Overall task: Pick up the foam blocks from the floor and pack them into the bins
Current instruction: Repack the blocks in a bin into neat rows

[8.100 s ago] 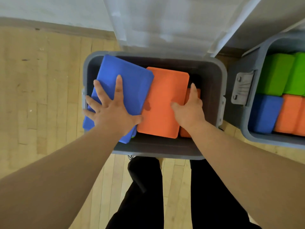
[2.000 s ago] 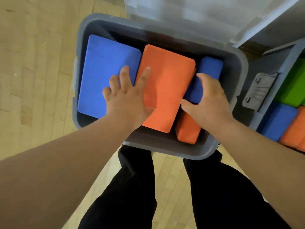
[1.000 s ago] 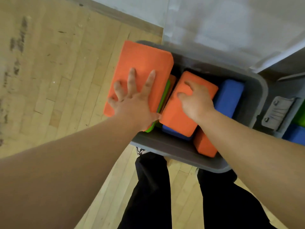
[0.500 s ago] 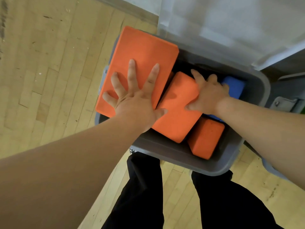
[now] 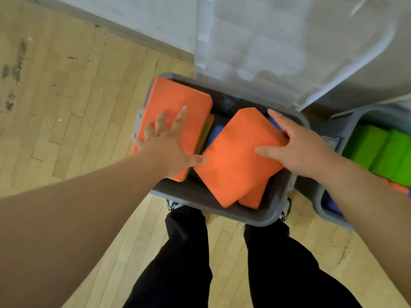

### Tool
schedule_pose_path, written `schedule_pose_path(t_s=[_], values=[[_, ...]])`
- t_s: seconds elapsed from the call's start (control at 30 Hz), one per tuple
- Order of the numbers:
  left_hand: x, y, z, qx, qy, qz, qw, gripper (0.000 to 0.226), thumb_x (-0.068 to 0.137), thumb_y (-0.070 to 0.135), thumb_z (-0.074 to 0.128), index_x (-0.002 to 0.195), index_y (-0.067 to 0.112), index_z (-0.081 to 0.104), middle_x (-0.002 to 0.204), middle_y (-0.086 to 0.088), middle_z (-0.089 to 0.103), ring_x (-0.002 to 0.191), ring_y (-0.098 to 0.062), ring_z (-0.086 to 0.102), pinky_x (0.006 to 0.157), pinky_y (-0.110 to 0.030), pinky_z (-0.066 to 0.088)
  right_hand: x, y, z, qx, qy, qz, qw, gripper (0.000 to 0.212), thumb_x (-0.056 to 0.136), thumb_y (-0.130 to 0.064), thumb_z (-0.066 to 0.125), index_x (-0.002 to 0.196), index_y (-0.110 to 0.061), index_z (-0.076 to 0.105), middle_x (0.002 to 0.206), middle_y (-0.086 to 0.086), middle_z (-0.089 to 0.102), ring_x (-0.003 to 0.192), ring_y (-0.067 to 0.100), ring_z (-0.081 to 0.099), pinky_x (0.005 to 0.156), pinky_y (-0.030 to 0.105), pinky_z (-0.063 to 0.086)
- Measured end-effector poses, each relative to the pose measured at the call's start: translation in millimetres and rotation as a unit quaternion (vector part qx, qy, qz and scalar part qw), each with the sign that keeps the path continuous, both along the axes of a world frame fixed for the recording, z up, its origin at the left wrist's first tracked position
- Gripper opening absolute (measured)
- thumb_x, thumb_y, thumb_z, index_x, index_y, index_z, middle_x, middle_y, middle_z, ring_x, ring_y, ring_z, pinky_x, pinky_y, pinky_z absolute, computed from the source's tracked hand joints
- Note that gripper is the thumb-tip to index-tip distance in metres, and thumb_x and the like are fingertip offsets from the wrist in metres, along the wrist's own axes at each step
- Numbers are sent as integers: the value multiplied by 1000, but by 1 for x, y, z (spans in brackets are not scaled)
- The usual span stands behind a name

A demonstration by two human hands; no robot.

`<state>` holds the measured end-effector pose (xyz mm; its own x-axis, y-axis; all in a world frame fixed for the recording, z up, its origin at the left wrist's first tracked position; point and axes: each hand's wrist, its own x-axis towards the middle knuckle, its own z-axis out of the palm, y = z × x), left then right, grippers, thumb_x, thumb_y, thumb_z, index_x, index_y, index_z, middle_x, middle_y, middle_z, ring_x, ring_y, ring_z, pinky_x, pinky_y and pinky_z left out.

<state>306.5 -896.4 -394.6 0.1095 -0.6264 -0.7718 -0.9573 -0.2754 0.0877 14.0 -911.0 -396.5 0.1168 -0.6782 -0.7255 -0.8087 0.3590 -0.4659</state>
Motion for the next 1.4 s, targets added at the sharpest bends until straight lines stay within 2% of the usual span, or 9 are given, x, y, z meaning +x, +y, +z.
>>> schedule_pose_path(t_s=[0.23, 0.33, 0.47, 0.57, 0.67, 0.83, 1.07, 1.13, 1.4], values=[[-12, -6, 91, -66, 111, -54, 990, 124, 67, 80, 73, 144, 66, -24, 169, 9, -11, 157, -29, 1, 121, -52, 20, 11, -62, 80, 36, -74, 56, 995, 93, 80, -60, 76, 155, -57, 22, 142, -20, 38, 121, 4, 44, 96, 23, 37], [-4, -3, 94, -73, 101, -67, 990, 127, 62, 80, 74, 141, 68, -24, 169, 8, -11, 156, -31, 9, 122, -53, 23, 37, -82, 71, 28, -133, 23, 990, 88, 78, -57, 80, 153, -50, 36, 151, -18, 45, 131, 7, 49, 114, 32, 39], [15, 0, 71, -90, 46, -49, 994, 127, 60, 82, 74, 143, 68, -22, 166, 5, -15, 152, -37, 11, 119, -58, 26, 86, -84, 31, 2, -193, -35, 981, 77, 85, -50, 78, 151, -50, 40, 147, -13, 52, 126, 8, 57, 112, 32, 44], [29, -3, 39, -82, -4, -61, 995, 125, 60, 87, 69, 141, 69, -26, 164, 5, -28, 152, -44, 0, 118, -68, 18, 118, -68, -5, -32, -184, -40, 982, 64, 95, -46, 68, 152, -47, 40, 138, -12, 58, 120, 7, 59, 104, 22, 43], [27, -6, 11, -99, -32, -79, 991, 122, 63, 92, 59, 139, 66, -32, 161, 1, -38, 151, -50, -11, 116, -75, 5, 128, -57, -25, -82, -174, -69, 979, 52, 102, -42, 59, 152, -38, 45, 144, -20, 53, 128, 0, 52, 102, 10, 36], [17, -5, -2, -147, -38, -103, 983, 116, 68, 95, 46, 144, 58, -34, 160, -3, -40, 149, -53, -14, 113, -77, 0, 127, -53, -29, -115, -133, -72, 982, 53, 105, -41, 52, 156, -35, 38, 152, -21, 43, 138, -2, 40, 113, 14, 28], [18, -16, -9, -178, -30, -312, 933, 114, 84, 90, 17, 152, 15, -36, 160, -12, -41, 146, -40, -38, 120, -61, -17, 120, -46, -35, -98, -120, -127, 980, 59, 103, -43, 56, 158, -31, 37, 159, -8, 43, 144, 7, 40, 120, 24, 29], [19, -20, -10, -194, -11, -330, 924, 111, 86, 88, 16, 155, 16, -32, 162, -11, -37, 148, -39, -36, 122, -57, -16, 118, -46, -35, -95, -125, -144, 977, 58, 104, -44, 55, 157, -30, 38, 159, -8, 43, 144, 8, 40, 119, 24, 29], [31, -10, -20, -233, 3, -315, 920, 97, 92, 81, 12, 157, 21, -27, 166, -8, -31, 150, -34, -32, 124, -52, -13, 125, -33, -47, -149, -128, -130, 972, 51, 105, -44, 52, 153, -32, 44, 153, -11, 49, 131, -4, 43, 99, 0, 27]])
